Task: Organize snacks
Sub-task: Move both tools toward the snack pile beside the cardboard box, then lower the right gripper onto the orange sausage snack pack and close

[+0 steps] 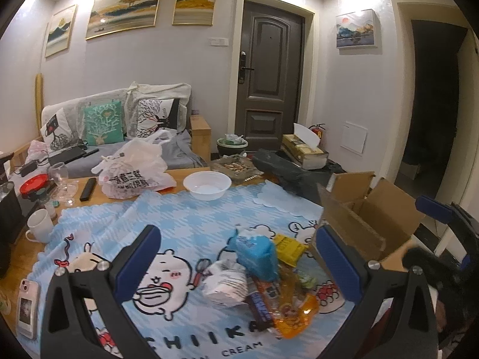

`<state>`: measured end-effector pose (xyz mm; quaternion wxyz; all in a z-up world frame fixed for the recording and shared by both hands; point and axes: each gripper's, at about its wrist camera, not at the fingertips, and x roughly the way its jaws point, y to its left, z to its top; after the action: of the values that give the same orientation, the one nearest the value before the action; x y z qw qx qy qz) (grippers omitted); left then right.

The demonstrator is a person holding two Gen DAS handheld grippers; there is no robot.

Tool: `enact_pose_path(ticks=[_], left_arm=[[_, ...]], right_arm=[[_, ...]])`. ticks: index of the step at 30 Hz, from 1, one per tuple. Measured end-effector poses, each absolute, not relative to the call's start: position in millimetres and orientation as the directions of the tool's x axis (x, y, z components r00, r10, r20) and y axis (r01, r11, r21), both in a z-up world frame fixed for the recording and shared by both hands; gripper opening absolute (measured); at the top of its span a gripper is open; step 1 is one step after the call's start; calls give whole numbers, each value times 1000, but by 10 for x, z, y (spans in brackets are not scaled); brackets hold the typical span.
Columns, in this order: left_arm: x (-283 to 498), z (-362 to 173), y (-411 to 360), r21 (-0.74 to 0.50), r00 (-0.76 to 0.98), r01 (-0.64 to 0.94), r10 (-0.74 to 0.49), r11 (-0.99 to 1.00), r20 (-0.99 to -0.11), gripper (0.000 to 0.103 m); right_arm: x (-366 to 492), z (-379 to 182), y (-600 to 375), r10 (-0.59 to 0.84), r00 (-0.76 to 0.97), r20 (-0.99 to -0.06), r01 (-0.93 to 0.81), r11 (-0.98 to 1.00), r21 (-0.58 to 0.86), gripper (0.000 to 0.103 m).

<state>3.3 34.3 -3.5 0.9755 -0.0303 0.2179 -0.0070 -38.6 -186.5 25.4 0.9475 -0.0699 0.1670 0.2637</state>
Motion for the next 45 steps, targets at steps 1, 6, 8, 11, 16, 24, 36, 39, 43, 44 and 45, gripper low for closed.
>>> enact_pose_path(ticks=[1,6,8,11,16,24,36,39,43,44,45], left_arm=[[31,-40,392,-60,906,-5,-21,998,-424,102],[39,-105,708,-71,902,-40,6,997,-431,102],[44,-169,838,-74,897,-56,18,996,-441,103],[44,-301,1031,-84,886,-71,25,994,-463,103],[120,-638,1207,-103,847,-79,12,992,-532,102],[315,-1008,1150,-149,805,-5,-85,989,-588,102],[478,-1077,1004,-182,790,59,-157,982,-593,102],[478,-1086,1004,-185,788,62,-162,981,-593,102],[473,-1074,996,-188,789,69,-169,980,-590,102],[471,-1069,994,-188,790,70,-170,980,-589,102],[464,-1067,996,-189,791,71,-171,979,-588,102]], right_arm=[[-429,274,-1781,505,787,-354,-557,828,-58,103],[-582,270,-1376,595,709,-380,-671,734,-104,99],[-576,185,-1220,628,654,-422,-717,693,-78,85],[-527,-35,-1000,623,605,-496,-738,672,-58,76],[-256,-576,-979,564,537,-627,-688,723,61,70],[116,-1036,-1257,406,539,-738,-513,853,95,71],[340,-1220,-1004,327,556,-764,-491,871,15,79],[376,-1276,-988,286,558,-779,-480,877,-22,79],[393,-1286,-973,279,558,-782,-483,875,-33,78],[396,-1287,-965,272,557,-785,-488,872,-45,76],[392,-1292,-960,266,558,-786,-489,871,-53,68]])
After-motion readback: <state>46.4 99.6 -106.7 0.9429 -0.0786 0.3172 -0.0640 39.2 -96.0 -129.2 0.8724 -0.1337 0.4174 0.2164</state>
